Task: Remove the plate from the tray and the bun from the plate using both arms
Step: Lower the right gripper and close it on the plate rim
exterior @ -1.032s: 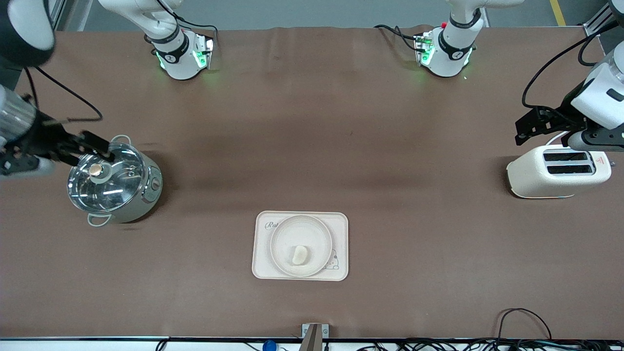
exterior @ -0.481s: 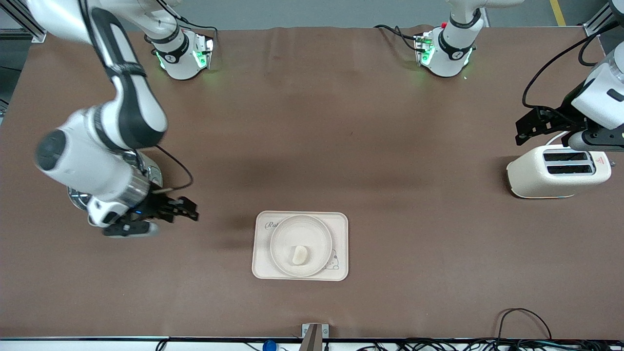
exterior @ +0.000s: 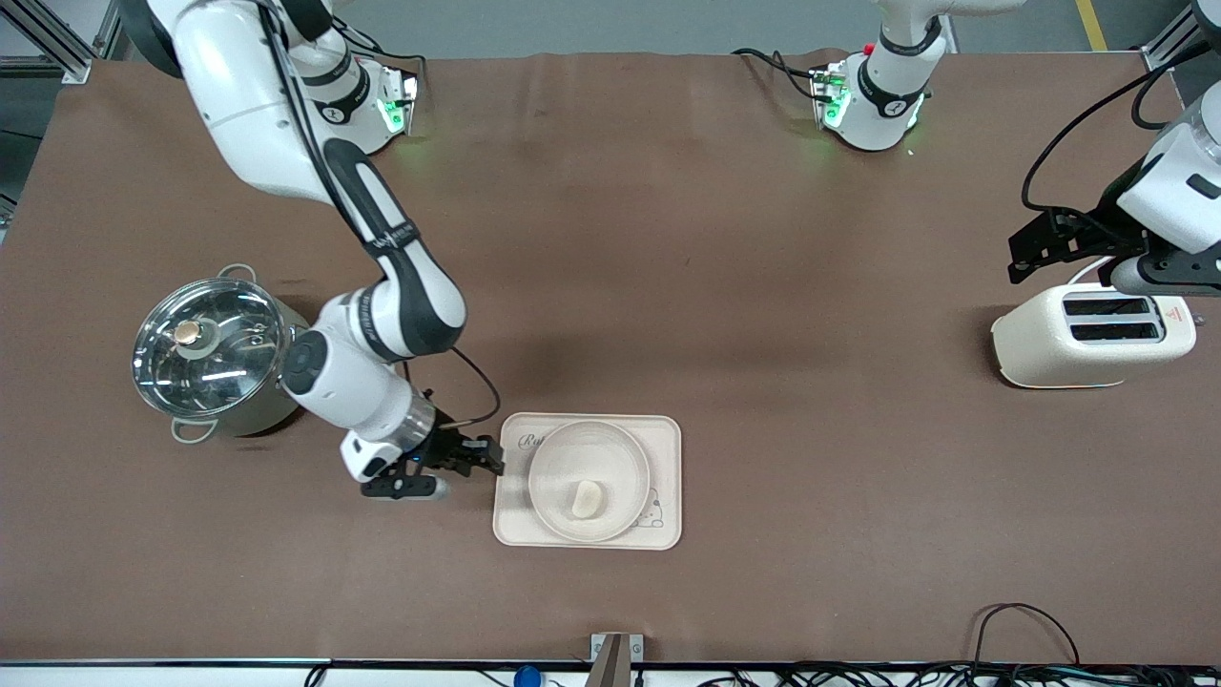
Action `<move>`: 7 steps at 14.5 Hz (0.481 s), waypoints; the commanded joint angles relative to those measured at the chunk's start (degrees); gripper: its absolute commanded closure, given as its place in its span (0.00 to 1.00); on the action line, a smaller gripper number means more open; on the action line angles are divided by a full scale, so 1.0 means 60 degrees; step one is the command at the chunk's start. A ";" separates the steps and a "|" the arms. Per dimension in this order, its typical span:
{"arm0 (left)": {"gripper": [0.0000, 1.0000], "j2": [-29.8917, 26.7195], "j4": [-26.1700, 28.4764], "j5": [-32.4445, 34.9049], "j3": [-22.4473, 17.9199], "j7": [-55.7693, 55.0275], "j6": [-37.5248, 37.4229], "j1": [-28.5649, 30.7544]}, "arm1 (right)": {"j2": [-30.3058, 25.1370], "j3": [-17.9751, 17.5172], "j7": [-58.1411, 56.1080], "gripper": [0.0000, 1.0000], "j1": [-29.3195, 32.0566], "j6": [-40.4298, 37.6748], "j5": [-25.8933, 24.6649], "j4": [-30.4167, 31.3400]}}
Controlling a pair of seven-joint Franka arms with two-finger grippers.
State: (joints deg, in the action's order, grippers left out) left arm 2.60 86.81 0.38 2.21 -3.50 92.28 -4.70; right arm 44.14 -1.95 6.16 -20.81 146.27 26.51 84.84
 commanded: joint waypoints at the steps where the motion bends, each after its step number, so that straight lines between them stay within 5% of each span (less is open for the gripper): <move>1: 0.00 -0.0009 -0.0112 -0.0078 0.0028 0.0100 -0.0146 0.0037 | 0.0742 0.0017 0.0102 0.40 -0.0207 -0.0033 0.0299 -0.0881; 7: 0.00 -0.0009 -0.0112 -0.0078 0.0028 0.0100 -0.0161 0.0037 | 0.1695 -0.0012 0.0102 0.52 -0.0368 -0.0018 0.0826 -0.1644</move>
State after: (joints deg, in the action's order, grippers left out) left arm 2.60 86.80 0.38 2.21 -3.50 92.20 -4.70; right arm 52.09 -1.95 6.44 -22.42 146.45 29.63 77.67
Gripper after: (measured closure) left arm 0.000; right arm 0.493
